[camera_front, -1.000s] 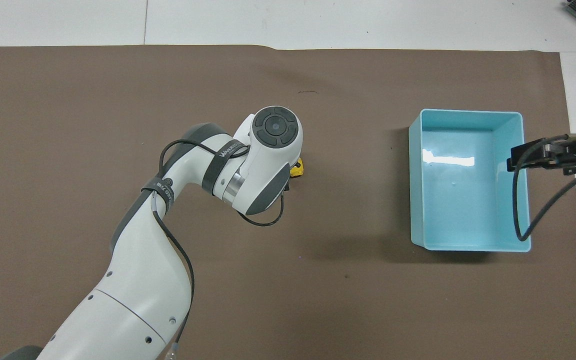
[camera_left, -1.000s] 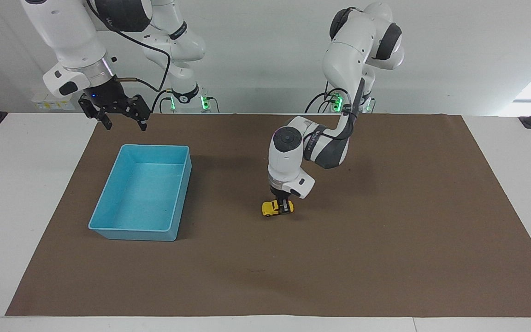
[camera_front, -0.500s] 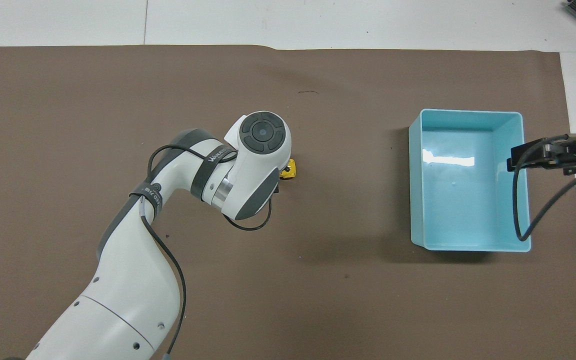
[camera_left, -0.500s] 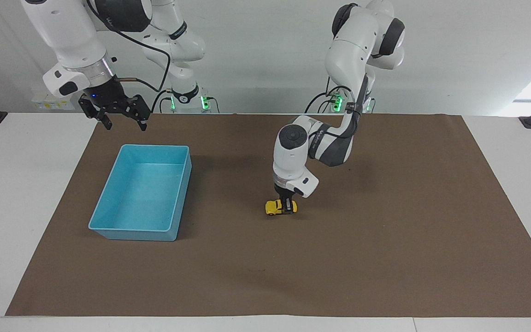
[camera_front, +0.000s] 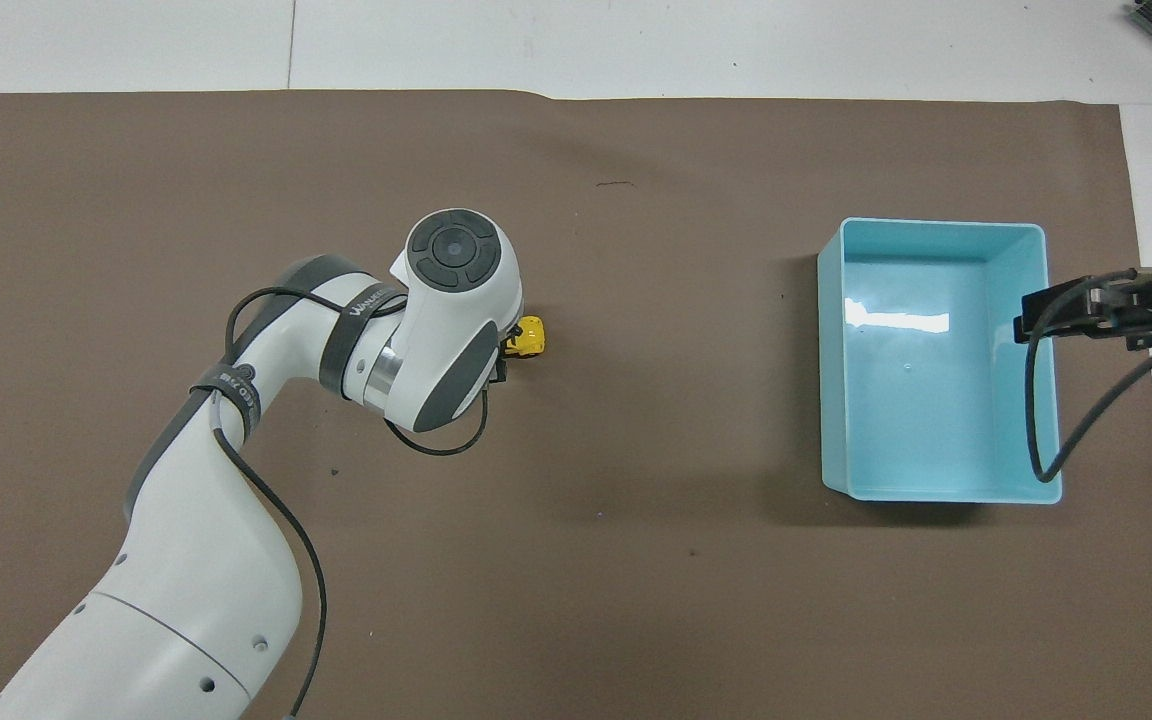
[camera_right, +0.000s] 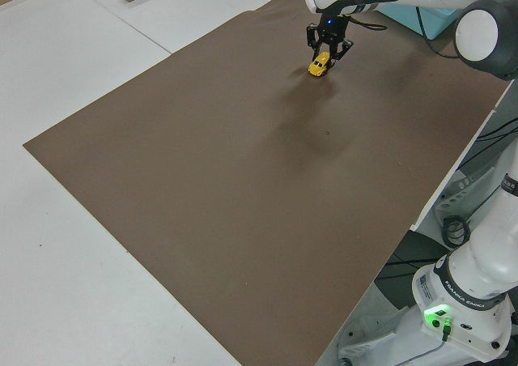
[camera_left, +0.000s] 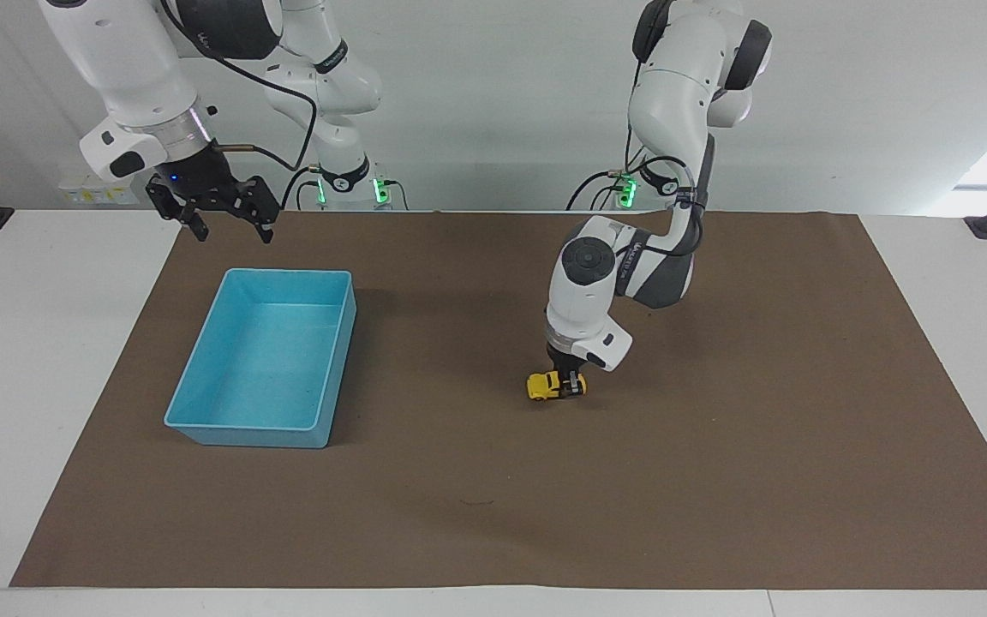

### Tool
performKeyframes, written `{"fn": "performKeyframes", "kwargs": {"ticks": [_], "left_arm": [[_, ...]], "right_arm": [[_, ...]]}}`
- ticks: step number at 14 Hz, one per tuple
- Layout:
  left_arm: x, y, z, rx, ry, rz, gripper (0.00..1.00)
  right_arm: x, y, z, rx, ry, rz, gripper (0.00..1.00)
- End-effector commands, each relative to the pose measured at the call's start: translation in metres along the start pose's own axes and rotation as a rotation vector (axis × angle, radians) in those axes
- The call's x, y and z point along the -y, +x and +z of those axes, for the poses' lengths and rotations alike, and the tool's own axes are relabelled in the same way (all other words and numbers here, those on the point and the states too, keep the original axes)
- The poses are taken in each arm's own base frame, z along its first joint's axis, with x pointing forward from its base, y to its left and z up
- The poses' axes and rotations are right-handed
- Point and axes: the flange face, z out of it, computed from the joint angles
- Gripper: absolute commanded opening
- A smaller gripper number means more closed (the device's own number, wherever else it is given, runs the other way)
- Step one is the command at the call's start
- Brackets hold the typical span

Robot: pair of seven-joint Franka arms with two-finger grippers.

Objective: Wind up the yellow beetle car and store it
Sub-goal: 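Press the left gripper on the car and pull it back toward the robot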

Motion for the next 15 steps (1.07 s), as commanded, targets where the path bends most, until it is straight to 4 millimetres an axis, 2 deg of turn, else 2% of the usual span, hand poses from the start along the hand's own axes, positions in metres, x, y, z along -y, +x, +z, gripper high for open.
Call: {"fn": "performKeyframes", "kwargs": {"ticks": [1, 4, 8, 9, 10, 11, 13, 15], "left_arm": [[-0.015, 0.043, 0.043, -0.025, 0.008, 0.009, 0.03], [-0.019, 0.057, 0.046, -0.024, 0.007, 0.030, 0.05], [-0.020, 0.058, 0.043, -0.023, 0.006, 0.037, 0.10], [-0.021, 0.059, 0.031, -0.019, -0.005, 0.032, 0.19], [-0.024, 0.065, 0.018, -0.014, -0.017, 0.024, 0.49], [-0.024, 0.066, 0.000, -0.009, -0.028, 0.023, 0.99], [-0.019, 0.064, -0.036, -0.002, -0.031, 0.020, 1.00], [-0.017, 0.060, -0.062, 0.004, -0.035, 0.022, 1.00]], "right_arm": [[-0.002, 0.001, 0.001, -0.006, 0.007, -0.013, 1.00], [-0.002, 0.002, 0.001, -0.007, 0.007, -0.013, 1.00], [-0.002, 0.002, 0.001, -0.007, 0.007, -0.013, 1.00], [-0.002, 0.002, 0.001, -0.007, 0.007, -0.013, 1.00], [-0.002, 0.002, 0.001, -0.007, 0.007, -0.013, 1.00], [-0.002, 0.001, 0.001, -0.006, 0.007, -0.013, 1.00], [-0.002, 0.002, 0.001, -0.007, 0.007, -0.013, 1.00], [-0.002, 0.002, 0.001, -0.007, 0.007, -0.013, 1.00]]}}
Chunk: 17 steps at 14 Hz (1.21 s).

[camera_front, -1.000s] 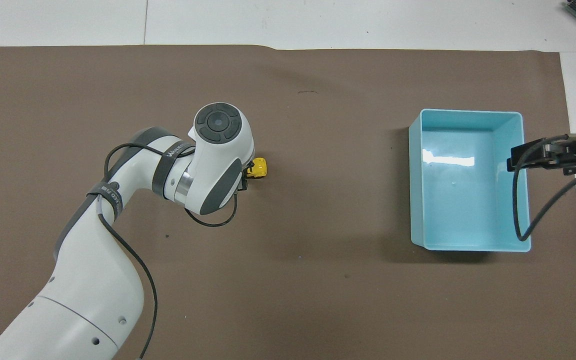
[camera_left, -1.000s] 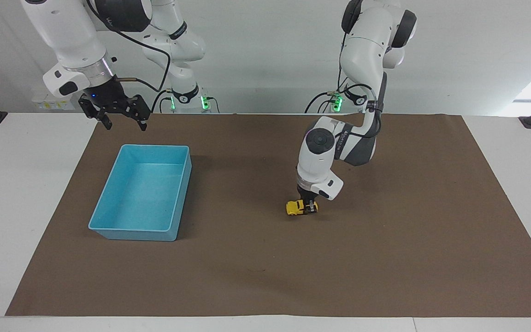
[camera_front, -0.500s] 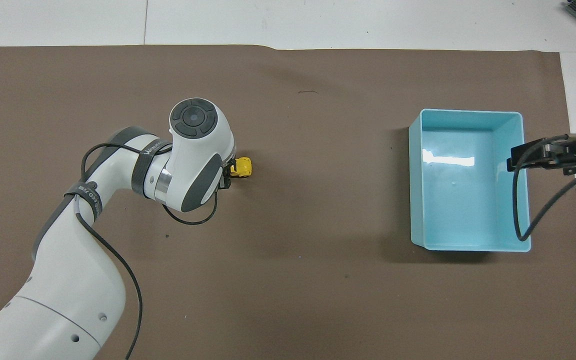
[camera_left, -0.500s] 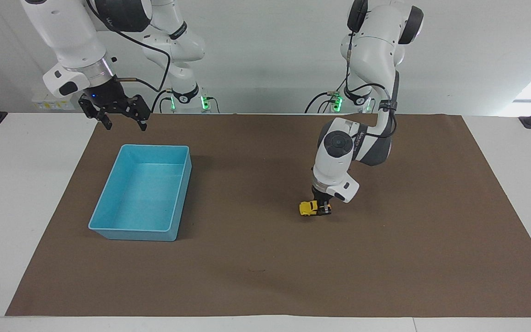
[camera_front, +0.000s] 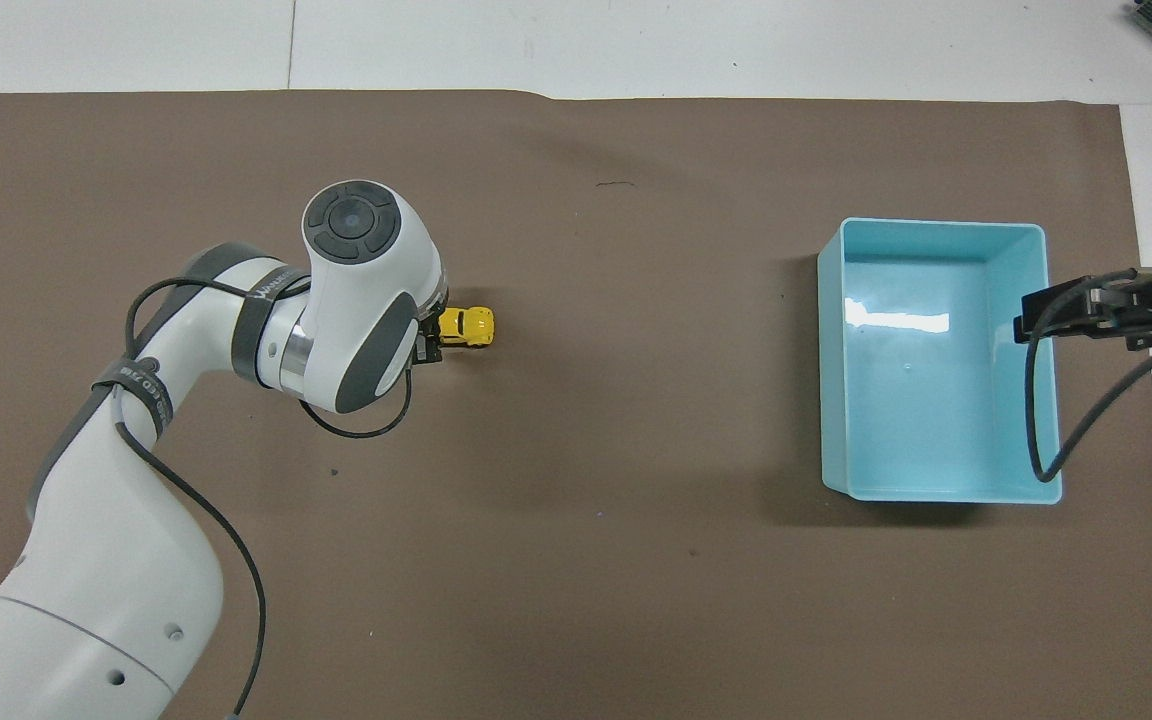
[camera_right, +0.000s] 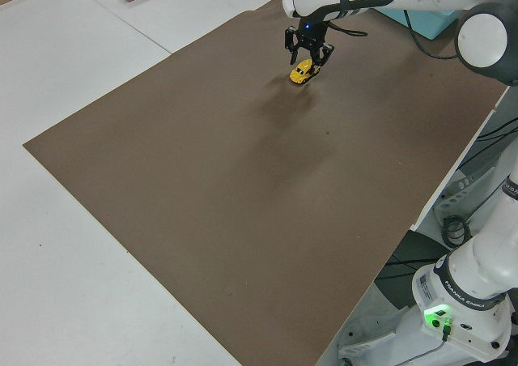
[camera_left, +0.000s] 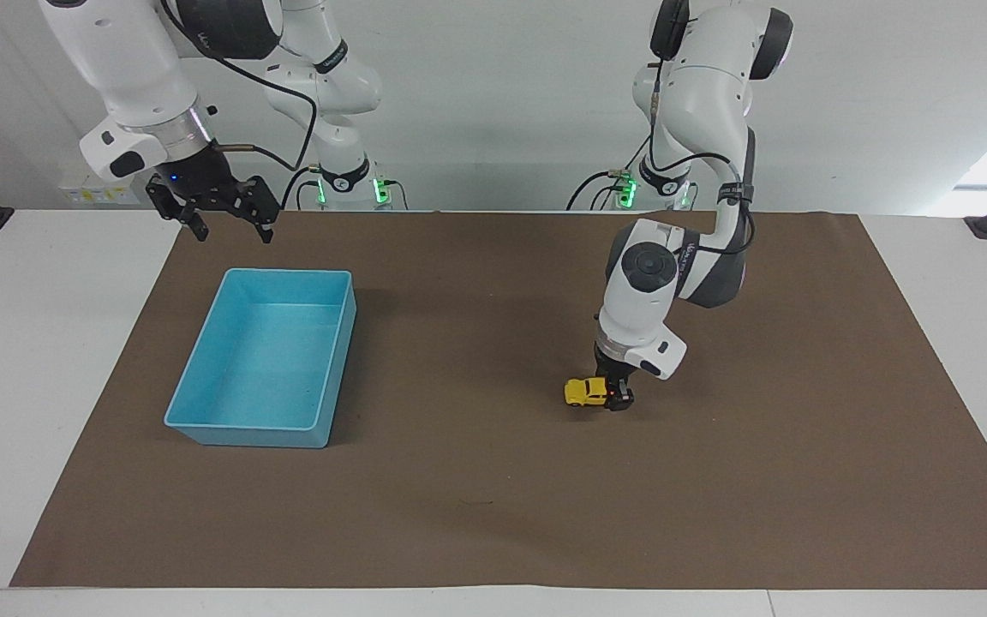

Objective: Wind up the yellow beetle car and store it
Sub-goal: 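Release the car with the left gripper so it rolls toward the box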

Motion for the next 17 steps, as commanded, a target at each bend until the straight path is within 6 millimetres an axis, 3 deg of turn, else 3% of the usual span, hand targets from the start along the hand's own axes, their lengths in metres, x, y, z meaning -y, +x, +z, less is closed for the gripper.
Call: {"fn": "performKeyframes", "kwargs": {"ticks": [1, 4, 6, 9, 11, 13, 17], "left_arm": [[0.008, 0.001, -0.040, 0.003, -0.007, 0.011, 1.00], [0.002, 0.007, -0.049, 0.012, -0.031, 0.006, 1.00], [-0.006, 0.008, -0.066, 0.027, -0.063, 0.000, 1.00], [-0.011, 0.011, -0.071, 0.018, -0.081, 0.008, 1.00], [-0.014, 0.009, -0.081, 0.025, -0.099, 0.085, 1.00], [-0.022, 0.029, -0.099, 0.025, -0.124, 0.131, 1.00], [-0.023, 0.048, -0.134, 0.014, -0.163, 0.352, 1.00]], "right_arm": [[-0.002, 0.002, 0.001, -0.007, 0.007, -0.013, 1.00], [-0.002, 0.001, 0.001, -0.006, 0.007, -0.013, 1.00], [-0.002, 0.001, 0.001, -0.006, 0.007, -0.013, 1.00], [-0.002, 0.002, 0.001, -0.007, 0.007, -0.013, 1.00], [-0.002, 0.002, 0.001, -0.007, 0.007, -0.013, 1.00], [-0.002, 0.002, 0.001, -0.007, 0.007, -0.013, 1.00], [-0.002, 0.002, 0.001, -0.007, 0.007, -0.013, 1.00]]}}
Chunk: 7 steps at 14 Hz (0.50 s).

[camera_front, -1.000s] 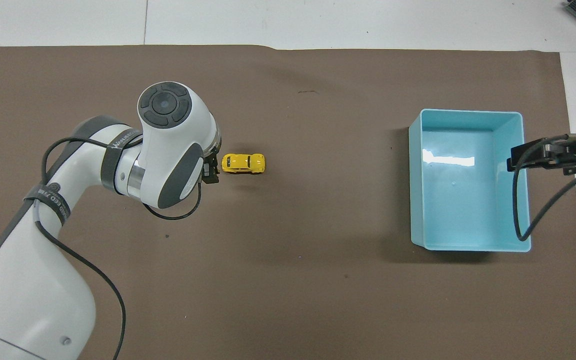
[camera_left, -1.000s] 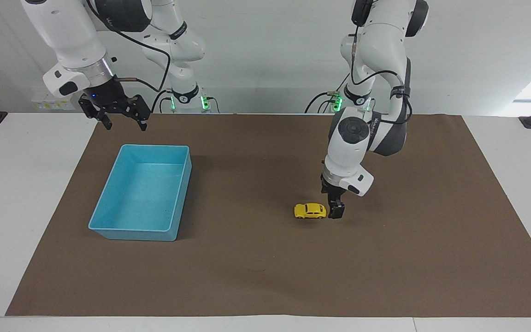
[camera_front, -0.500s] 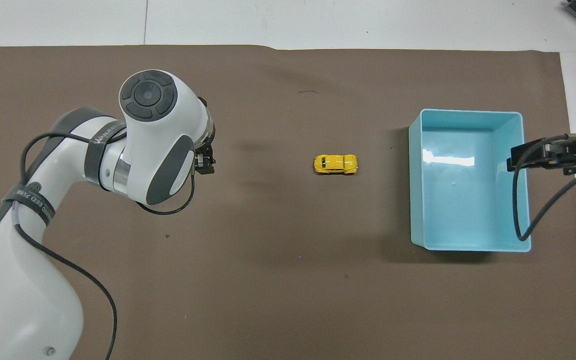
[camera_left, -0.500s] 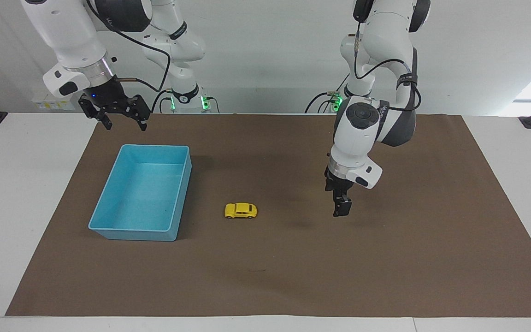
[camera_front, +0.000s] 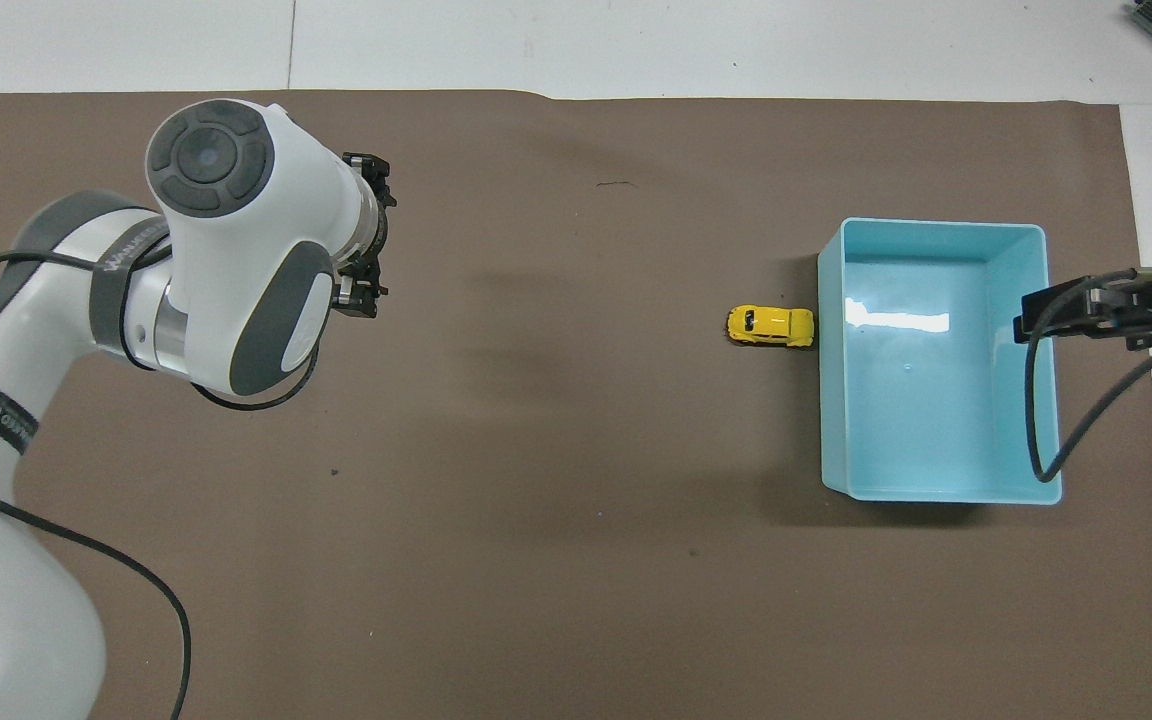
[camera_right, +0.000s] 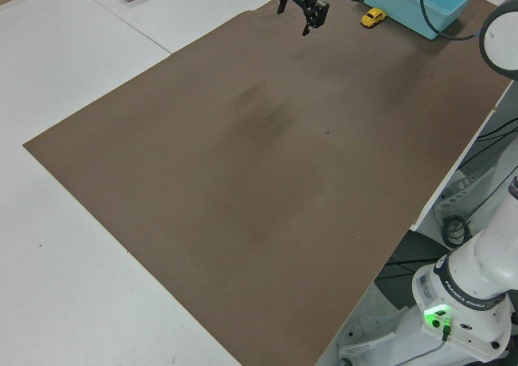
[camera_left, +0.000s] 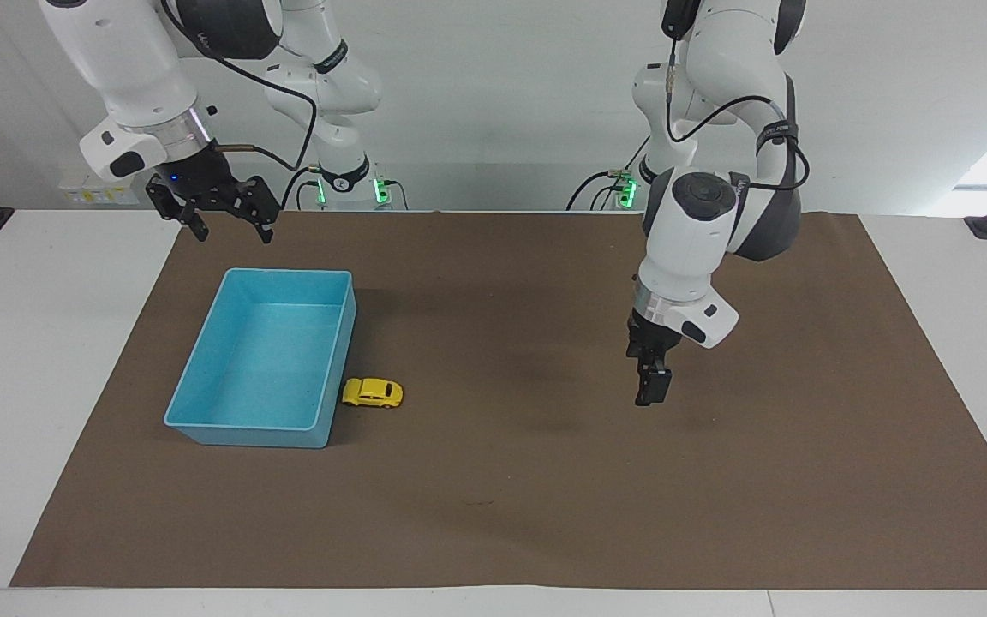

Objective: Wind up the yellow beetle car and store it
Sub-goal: 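Release the car with the left gripper so it rolls toward the box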

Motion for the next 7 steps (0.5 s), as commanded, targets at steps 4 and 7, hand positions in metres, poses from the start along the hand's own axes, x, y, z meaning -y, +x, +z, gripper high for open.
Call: {"fn": "performKeyframes", "kwargs": {"ticks": [4, 7], "left_arm": [[0.007, 0.047, -0.060, -0.022, -0.017, 0.434, 1.00], [0.016, 0.072, -0.074, -0.021, 0.026, 0.722, 1.00]], "right_arm": [[-0.002, 0.002, 0.001, -0.007, 0.007, -0.013, 1.00], [-0.002, 0.002, 0.001, -0.007, 0.007, -0.013, 1.00]]}}
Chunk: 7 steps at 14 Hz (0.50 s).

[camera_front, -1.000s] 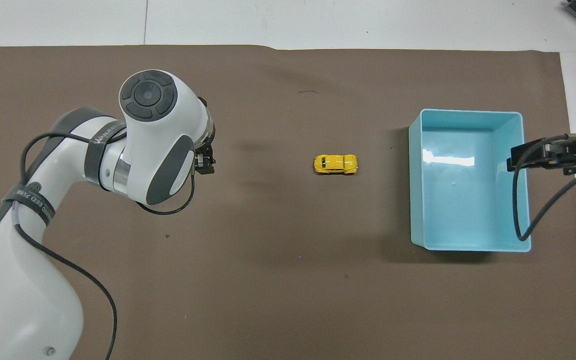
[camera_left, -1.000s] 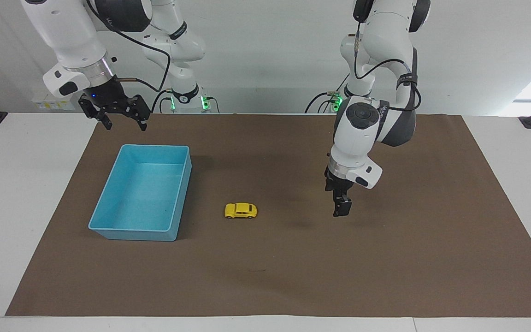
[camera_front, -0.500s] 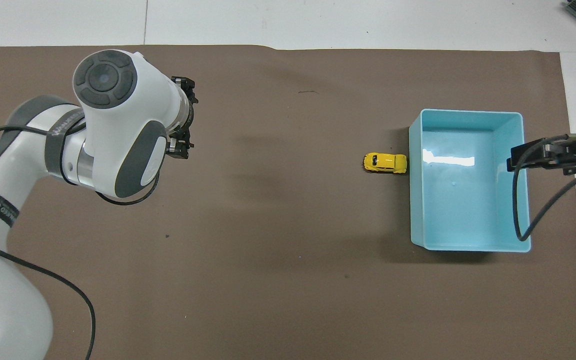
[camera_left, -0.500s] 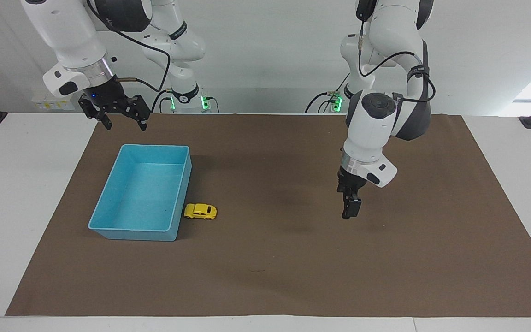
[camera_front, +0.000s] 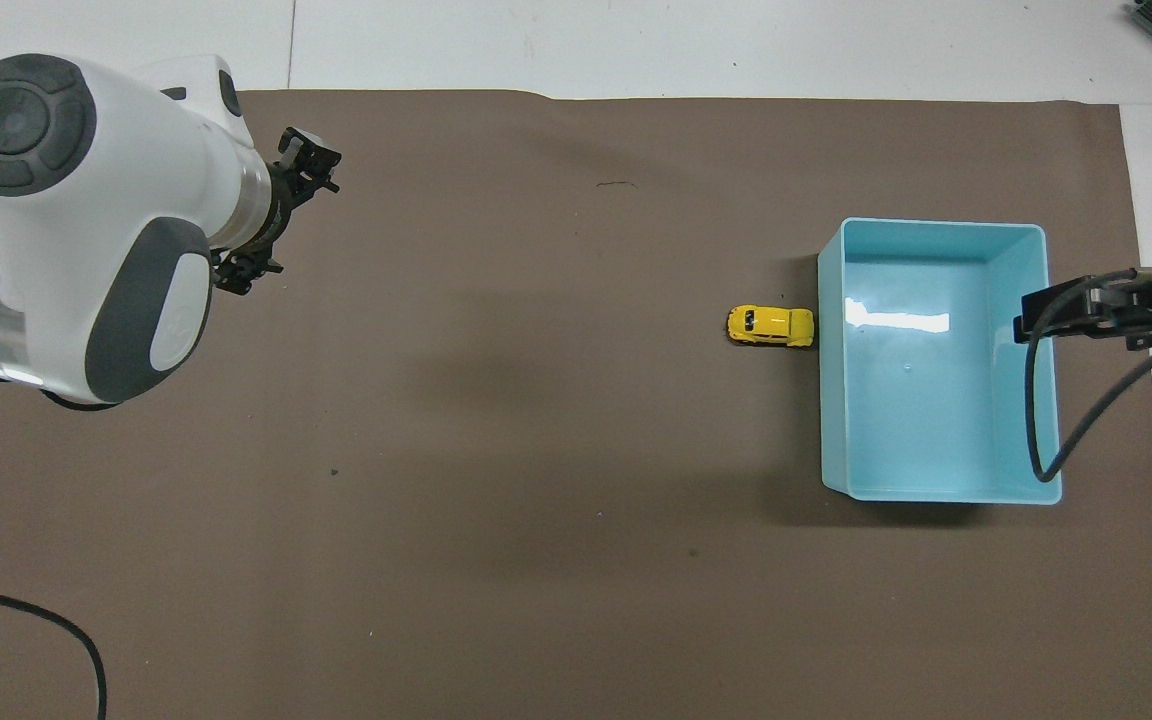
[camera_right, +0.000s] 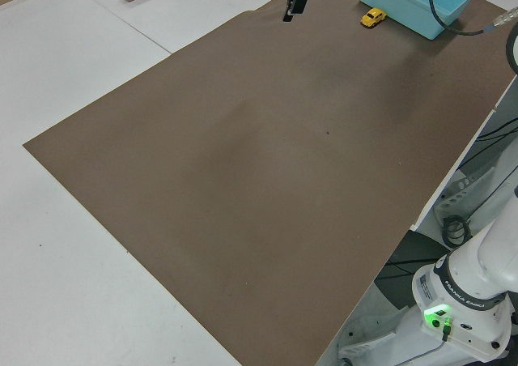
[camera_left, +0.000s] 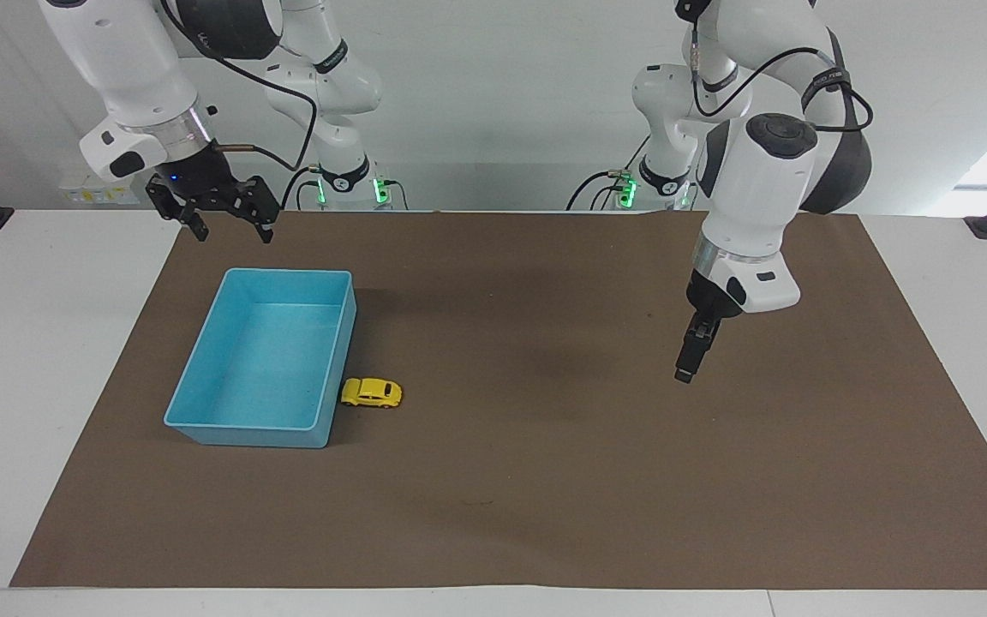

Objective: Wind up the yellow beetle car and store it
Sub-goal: 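Release the car with the left gripper so it rolls toward the box, then retract the left gripper while the right gripper rises over the box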

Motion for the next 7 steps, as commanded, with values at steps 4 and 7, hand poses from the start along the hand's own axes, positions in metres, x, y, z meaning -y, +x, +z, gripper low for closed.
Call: {"fn": "performKeyframes", "kwargs": {"ticks": [4, 7], "left_arm": [[0.045, 0.021, -0.019, 0.075, 0.101, 0.498, 1.00], [0.072, 0.047, -0.034, 0.091, 0.106, 0.710, 1.00]], "right_arm": [[-0.002, 0.001, 0.001, -0.006, 0.007, -0.013, 1.00], [0.000, 0.000, 0.001, 0.004, 0.004, -0.016, 1.00]]}}
